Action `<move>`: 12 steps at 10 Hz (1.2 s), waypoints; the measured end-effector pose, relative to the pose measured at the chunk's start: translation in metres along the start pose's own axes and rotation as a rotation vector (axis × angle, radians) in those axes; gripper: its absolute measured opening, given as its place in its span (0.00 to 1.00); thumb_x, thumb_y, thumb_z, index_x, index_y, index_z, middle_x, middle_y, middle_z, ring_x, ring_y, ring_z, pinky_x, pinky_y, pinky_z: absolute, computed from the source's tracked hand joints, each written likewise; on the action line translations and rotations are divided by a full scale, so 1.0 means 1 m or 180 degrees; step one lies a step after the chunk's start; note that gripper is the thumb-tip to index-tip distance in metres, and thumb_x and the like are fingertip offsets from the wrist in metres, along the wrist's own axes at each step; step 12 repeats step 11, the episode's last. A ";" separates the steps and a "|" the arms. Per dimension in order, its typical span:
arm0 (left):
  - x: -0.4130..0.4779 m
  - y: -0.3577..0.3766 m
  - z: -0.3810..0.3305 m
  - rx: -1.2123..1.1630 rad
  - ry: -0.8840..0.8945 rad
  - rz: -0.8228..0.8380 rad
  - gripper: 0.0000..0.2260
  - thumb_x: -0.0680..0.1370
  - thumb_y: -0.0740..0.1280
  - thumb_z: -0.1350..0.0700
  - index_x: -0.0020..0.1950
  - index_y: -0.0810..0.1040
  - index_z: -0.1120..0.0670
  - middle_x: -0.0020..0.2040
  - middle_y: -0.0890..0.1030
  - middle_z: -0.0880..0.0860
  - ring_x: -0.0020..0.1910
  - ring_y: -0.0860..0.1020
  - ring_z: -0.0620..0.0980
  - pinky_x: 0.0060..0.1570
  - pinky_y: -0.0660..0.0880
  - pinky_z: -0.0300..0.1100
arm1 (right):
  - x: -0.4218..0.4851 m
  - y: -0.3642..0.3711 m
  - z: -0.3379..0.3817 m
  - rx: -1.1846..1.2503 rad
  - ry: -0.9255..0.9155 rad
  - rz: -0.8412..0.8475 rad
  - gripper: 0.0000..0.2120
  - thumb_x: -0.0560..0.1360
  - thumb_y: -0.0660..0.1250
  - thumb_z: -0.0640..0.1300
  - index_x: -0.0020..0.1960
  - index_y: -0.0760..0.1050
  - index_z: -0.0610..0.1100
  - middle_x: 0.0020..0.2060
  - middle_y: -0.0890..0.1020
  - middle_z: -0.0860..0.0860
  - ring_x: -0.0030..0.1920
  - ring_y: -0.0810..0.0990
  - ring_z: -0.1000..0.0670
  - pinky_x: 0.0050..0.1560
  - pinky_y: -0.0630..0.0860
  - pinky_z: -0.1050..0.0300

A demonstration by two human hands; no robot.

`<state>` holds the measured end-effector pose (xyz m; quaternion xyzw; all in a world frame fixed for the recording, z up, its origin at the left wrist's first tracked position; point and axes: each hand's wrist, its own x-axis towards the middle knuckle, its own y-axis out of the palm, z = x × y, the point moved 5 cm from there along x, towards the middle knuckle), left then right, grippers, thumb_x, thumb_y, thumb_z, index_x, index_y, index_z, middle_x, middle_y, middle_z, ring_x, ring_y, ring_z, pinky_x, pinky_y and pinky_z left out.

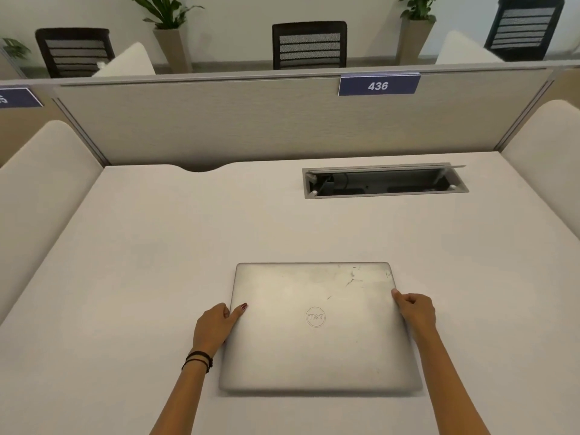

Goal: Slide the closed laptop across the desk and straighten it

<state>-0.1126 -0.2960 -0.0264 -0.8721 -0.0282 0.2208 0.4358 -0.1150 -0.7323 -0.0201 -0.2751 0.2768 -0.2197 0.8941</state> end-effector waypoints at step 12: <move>0.011 -0.024 -0.049 0.1612 0.0826 -0.0066 0.22 0.79 0.57 0.42 0.67 0.63 0.55 0.54 0.79 0.55 0.50 0.81 0.55 0.48 0.76 0.46 | -0.011 0.012 0.095 -0.0928 -0.1938 -0.0089 0.29 0.80 0.56 0.50 0.76 0.50 0.43 0.74 0.62 0.41 0.73 0.60 0.40 0.72 0.59 0.45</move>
